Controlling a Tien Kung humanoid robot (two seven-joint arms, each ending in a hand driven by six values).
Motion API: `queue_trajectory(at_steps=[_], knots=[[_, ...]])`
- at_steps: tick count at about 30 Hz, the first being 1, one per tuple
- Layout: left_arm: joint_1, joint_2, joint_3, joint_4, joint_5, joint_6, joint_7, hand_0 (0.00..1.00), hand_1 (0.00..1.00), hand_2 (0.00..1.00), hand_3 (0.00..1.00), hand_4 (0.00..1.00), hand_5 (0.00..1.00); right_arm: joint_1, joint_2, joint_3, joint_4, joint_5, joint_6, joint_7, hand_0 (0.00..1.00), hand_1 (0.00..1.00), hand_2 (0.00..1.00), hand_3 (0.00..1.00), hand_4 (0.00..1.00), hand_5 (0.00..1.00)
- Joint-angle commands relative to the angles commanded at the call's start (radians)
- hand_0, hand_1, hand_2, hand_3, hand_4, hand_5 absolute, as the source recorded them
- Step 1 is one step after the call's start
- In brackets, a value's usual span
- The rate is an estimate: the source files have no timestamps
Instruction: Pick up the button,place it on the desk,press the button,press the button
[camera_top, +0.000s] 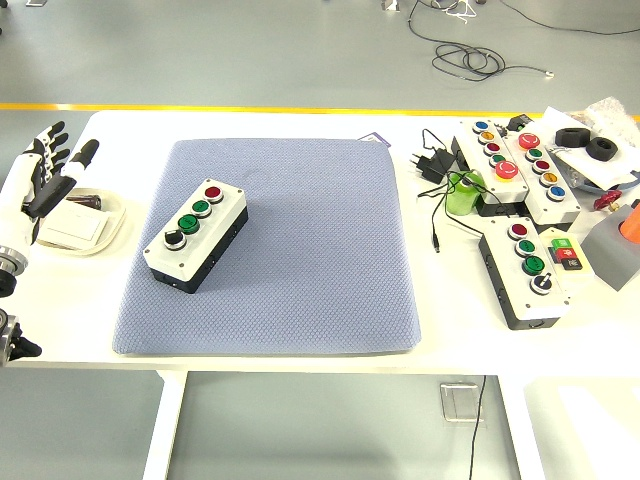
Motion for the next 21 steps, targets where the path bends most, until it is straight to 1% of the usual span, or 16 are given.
queue_trajectory(at_steps=[3,4,5,6,8,9,10,13,14,15,19,21], knots=[[-0.004,0.0,0.004,-0.002,0.027,0.003,0.013,0.915,0.959,0.998,0.998,0.975,0.796,0.0,0.001,0.002,0.0,-0.003,-0.001,-0.001,0.787,0.797,0.817,0.751,0.412,0.479],[-0.009,0.0,0.013,-0.005,0.056,0.007,0.035,0.946,0.982,0.998,0.998,0.995,0.779,-0.002,0.002,0.009,0.0,-0.015,-0.003,-0.002,0.787,0.797,0.817,0.751,0.412,0.479],[-0.015,-0.001,0.03,-0.013,0.126,0.012,0.082,0.946,0.982,0.998,0.998,0.995,0.779,-0.007,0.004,0.005,0.0,-0.013,-0.005,-0.001,0.787,0.797,0.817,0.751,0.412,0.479],[-0.016,-0.001,0.033,-0.014,0.152,0.013,0.093,0.946,0.982,0.998,0.998,0.995,0.779,-0.008,0.004,0.004,0.0,-0.011,-0.005,0.0,0.787,0.797,0.817,0.751,0.412,0.479],[-0.021,-0.005,0.052,-0.025,0.233,0.022,0.142,0.946,0.982,0.998,0.998,0.995,0.779,-0.012,0.006,0.008,0.0,-0.009,-0.007,0.001,0.787,0.797,0.817,0.751,0.412,0.479],[-0.024,-0.007,0.062,-0.03,0.268,0.025,0.165,0.973,0.998,0.998,0.998,0.998,0.75,-0.013,0.006,0.009,0.0,-0.008,-0.007,0.002,0.787,0.797,0.817,0.751,0.412,0.479],[-0.026,-0.008,0.068,-0.032,0.299,0.026,0.181,0.973,0.998,0.998,0.998,0.998,0.75,-0.014,0.006,0.009,0.0,-0.006,-0.008,0.003,0.787,0.797,0.817,0.751,0.412,0.479],[-0.035,-0.017,0.103,-0.041,0.377,0.017,0.242,0.973,0.998,0.998,0.998,0.998,0.75,-0.02,0.005,0.016,0.0,-0.01,-0.012,0.005,0.787,0.797,0.817,0.751,0.412,0.479],[-0.044,-0.022,0.126,-0.045,0.391,-0.001,0.279,0.985,0.998,0.998,0.998,0.998,0.76,-0.021,0.004,0.019,0.0,-0.016,-0.014,0.004,0.787,0.797,0.817,0.751,0.412,0.479],[-0.049,-0.024,0.141,-0.05,0.395,-0.014,0.297,0.985,0.998,0.998,0.998,0.998,0.76,-0.021,0.003,0.02,0.0,-0.018,-0.015,0.005,0.787,0.797,0.817,0.751,0.412,0.479],[-0.063,-0.031,0.177,-0.064,0.404,-0.034,0.34,0.985,0.998,0.998,0.998,0.998,0.76,-0.022,0.001,0.023,0.0,-0.016,-0.018,0.005,0.787,0.797,0.817,0.751,0.412,0.479],[-0.08,-0.039,0.206,-0.072,0.41,-0.046,0.374,0.99,0.998,0.998,0.998,0.998,0.77,-0.02,0.0,0.024,0.0,-0.015,-0.019,0.005,0.787,0.797,0.817,0.751,0.412,0.479]])
